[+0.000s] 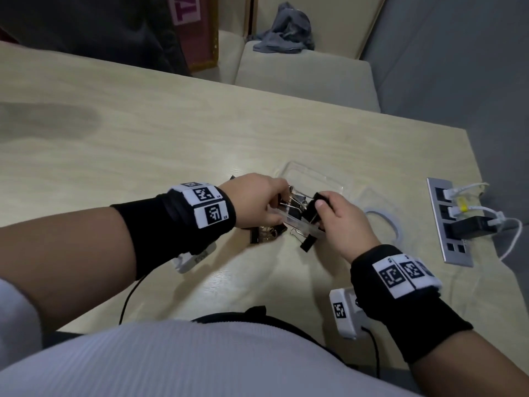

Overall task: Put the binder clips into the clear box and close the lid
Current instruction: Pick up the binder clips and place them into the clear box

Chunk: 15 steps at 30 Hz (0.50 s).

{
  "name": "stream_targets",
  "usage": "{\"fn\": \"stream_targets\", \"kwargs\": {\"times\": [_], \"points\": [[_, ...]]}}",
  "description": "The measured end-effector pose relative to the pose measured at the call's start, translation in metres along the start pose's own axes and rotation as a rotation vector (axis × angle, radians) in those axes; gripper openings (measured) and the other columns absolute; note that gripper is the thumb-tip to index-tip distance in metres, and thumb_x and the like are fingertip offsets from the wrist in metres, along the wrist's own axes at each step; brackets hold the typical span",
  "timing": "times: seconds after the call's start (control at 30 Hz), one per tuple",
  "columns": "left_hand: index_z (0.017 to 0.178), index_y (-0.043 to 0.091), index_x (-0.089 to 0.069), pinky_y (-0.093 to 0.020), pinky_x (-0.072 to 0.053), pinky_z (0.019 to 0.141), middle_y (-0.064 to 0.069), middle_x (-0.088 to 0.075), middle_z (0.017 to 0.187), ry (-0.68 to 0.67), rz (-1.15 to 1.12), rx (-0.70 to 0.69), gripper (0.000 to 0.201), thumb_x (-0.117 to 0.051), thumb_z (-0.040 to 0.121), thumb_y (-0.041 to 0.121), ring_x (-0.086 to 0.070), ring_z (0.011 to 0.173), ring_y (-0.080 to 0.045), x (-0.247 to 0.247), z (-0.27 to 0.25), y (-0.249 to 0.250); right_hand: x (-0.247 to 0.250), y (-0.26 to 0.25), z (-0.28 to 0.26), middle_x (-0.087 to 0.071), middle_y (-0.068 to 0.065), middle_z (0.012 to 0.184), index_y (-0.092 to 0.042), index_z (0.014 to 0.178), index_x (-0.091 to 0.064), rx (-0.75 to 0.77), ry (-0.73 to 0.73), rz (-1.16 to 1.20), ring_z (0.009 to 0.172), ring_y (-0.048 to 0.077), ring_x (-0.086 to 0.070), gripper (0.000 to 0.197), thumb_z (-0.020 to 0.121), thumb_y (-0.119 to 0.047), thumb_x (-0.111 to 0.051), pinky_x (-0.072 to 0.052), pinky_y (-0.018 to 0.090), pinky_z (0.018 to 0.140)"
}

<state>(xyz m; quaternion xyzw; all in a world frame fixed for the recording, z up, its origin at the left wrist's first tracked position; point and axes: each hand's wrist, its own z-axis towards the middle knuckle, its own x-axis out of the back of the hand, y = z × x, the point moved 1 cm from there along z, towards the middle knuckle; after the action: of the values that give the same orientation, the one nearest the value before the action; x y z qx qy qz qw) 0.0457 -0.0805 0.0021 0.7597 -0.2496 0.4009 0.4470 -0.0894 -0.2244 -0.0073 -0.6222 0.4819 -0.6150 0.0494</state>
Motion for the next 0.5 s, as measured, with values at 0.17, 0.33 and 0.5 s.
{"fn": "stream_targets", "kwargs": {"times": [0.17, 0.33, 0.5], "points": [[0.109, 0.024, -0.058, -0.039, -0.053, 0.082, 0.003, -0.063, 0.101, 0.007, 0.074, 0.047, 0.029, -0.064, 0.082, 0.030, -0.061, 0.089, -0.020, 0.004, 0.004, -0.015, 0.005, 0.019, 0.019, -0.053, 0.010, 0.133, -0.023, 0.137, -0.049, -0.044, -0.064, -0.303, 0.120, 0.027, -0.052, 0.041, 0.098, -0.030, -0.044, -0.039, 0.035, 0.100], [0.113, 0.024, -0.058, -0.040, -0.052, 0.085, -0.001, -0.058, 0.111, 0.061, 0.147, 0.096, 0.030, -0.060, 0.083, 0.030, -0.058, 0.101, -0.023, 0.000, 0.006, -0.030, -0.001, 0.020, 0.016, -0.050, 0.006, 0.124, -0.026, 0.128, -0.055, 0.095, 0.003, -0.417, 0.116, 0.029, -0.046, 0.037, 0.091, -0.021, -0.053, -0.041, 0.041, 0.100], [0.130, 0.029, -0.046, -0.043, -0.052, 0.086, -0.002, -0.049, 0.132, 0.089, 0.237, 0.221, 0.046, -0.057, 0.084, 0.027, -0.052, 0.114, -0.026, -0.001, 0.006, -0.055, -0.010, 0.011, 0.004, -0.056, 0.005, 0.109, -0.017, 0.109, -0.065, 0.299, 0.114, -0.371, 0.104, 0.027, -0.052, 0.022, 0.088, -0.018, -0.058, -0.043, 0.039, 0.092]]}}
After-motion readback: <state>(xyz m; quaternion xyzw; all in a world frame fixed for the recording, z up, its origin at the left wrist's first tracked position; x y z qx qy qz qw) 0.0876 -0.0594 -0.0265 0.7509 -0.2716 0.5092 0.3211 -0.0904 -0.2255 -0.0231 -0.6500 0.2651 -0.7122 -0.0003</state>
